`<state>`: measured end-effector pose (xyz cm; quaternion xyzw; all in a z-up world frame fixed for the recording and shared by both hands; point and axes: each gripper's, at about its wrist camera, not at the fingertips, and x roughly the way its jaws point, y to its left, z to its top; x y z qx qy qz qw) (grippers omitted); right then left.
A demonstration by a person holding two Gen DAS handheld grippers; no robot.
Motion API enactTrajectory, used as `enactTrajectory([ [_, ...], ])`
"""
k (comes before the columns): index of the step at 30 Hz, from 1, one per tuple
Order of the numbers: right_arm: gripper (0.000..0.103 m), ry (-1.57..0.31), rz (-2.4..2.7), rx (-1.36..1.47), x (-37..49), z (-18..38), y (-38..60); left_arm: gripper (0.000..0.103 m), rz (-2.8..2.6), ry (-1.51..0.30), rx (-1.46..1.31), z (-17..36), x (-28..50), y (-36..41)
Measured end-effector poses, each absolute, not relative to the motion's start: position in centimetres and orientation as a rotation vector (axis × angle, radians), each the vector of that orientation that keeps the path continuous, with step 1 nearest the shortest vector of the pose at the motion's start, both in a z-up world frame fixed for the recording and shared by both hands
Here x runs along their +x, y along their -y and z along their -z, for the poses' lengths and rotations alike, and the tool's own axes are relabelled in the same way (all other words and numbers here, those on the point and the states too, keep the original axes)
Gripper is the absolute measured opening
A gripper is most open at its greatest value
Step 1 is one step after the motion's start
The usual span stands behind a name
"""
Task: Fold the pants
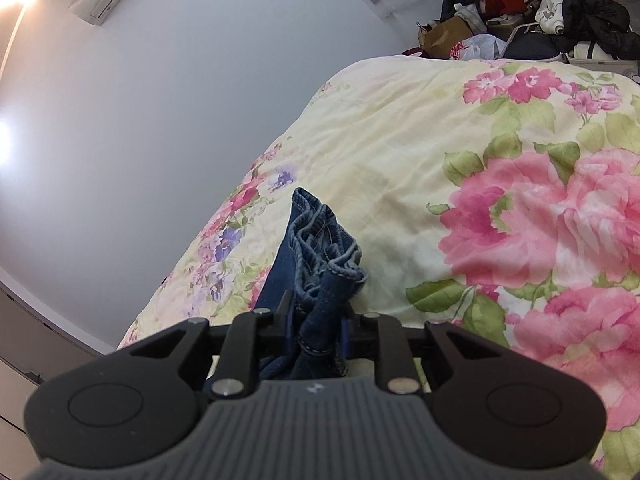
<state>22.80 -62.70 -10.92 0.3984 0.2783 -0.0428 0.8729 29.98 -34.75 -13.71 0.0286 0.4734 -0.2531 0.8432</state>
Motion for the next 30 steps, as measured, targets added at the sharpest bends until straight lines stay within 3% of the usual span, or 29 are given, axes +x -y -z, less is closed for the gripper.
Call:
enactTrajectory([
  [7, 0.016, -0.575, 0.113, 0.768, 22.7, 8.5, 60.4, 0.016, 0.601, -1.039, -0.031, 11.0, 29.1, 31.0],
  [21, 0.014, -0.533, -0.038, 0.501, 24.4, -0.2, 44.8, 0.017, 0.303, -0.868, -0.008, 3.0, 29.8, 9.9],
  [30, 0.014, -0.697, -0.206, 0.368, 27.4, 3.5, 29.6, 0.017, 0.217, -0.904, 0.001, 3.7, 29.8, 0.7],
])
